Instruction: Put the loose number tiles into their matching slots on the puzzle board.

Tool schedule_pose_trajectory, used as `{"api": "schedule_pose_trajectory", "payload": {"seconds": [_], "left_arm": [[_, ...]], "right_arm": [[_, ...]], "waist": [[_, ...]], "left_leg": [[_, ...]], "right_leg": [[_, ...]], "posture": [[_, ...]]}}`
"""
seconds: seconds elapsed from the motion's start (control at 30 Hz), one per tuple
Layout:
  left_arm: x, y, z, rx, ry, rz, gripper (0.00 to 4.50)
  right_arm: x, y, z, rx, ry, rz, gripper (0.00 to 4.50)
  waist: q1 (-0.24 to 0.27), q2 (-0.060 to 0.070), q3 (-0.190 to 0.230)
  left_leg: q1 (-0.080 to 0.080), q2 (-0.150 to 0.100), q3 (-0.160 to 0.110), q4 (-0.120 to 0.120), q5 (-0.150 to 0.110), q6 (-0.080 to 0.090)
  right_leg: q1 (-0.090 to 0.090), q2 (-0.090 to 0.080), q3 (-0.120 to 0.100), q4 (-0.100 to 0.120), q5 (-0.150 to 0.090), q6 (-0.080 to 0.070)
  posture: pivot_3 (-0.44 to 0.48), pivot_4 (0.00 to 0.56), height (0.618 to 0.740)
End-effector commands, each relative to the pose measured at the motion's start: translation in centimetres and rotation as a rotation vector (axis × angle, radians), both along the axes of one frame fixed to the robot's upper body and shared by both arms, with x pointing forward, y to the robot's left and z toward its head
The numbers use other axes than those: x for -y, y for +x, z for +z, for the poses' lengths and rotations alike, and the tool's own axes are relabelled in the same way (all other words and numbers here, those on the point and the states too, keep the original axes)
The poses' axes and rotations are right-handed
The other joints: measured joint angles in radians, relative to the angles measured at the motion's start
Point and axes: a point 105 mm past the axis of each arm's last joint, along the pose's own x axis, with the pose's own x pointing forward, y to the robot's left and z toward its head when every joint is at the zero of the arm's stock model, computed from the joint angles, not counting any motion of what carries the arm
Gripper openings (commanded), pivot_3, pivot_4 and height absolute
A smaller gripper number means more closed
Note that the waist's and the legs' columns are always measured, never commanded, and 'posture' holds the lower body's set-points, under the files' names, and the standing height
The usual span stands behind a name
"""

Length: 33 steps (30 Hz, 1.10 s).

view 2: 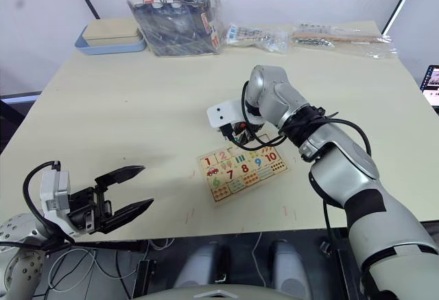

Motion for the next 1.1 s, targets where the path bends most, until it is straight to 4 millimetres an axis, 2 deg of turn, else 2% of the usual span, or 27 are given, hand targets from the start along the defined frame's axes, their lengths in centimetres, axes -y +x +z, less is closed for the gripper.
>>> {"api": "schedule_pose_trajectory", "payload": {"seconds": [0.03,0.6,1.1], "left_arm": [[0.0,-0.1,1.1,0.045,0.008,-0.004,4.50],[-0.1,-0.4,0.8,0.037,0.005,0.009,4.50],[-0.1,-0.6,0.7,0.034,0.004,0.016,4.50]], "right_arm": [[-0.3,0.0,0.5,0.012,0.007,0.004,0.90],[-0.3,-0.2,-0.9,-0.015,-0.018,0.001,0.90],[-0.6,-0.4,-1.3,-0.030,-0.021,0.002,0.90]], "waist": [[0.000,0.000,0.000],[-0.001,0.000,0.000],[-0.002,0.000,0.000]], "left_leg": [[0.000,0.000,0.000,0.000,0.000,0.000],[0.000,0.000,0.000,0.000,0.000,0.000],[0.000,0.000,0.000,0.000,0.000,-0.001]], "right_leg": [[0.000,0.000,0.000,0.000,0.000,0.000],[0.000,0.001,0.000,0.000,0.000,0.000],[0.000,0.001,0.000,0.000,0.000,0.000]], "posture": [[0.000,0.150,0.740],[0.000,0.150,0.740],[0.000,0.150,0.740]]}}
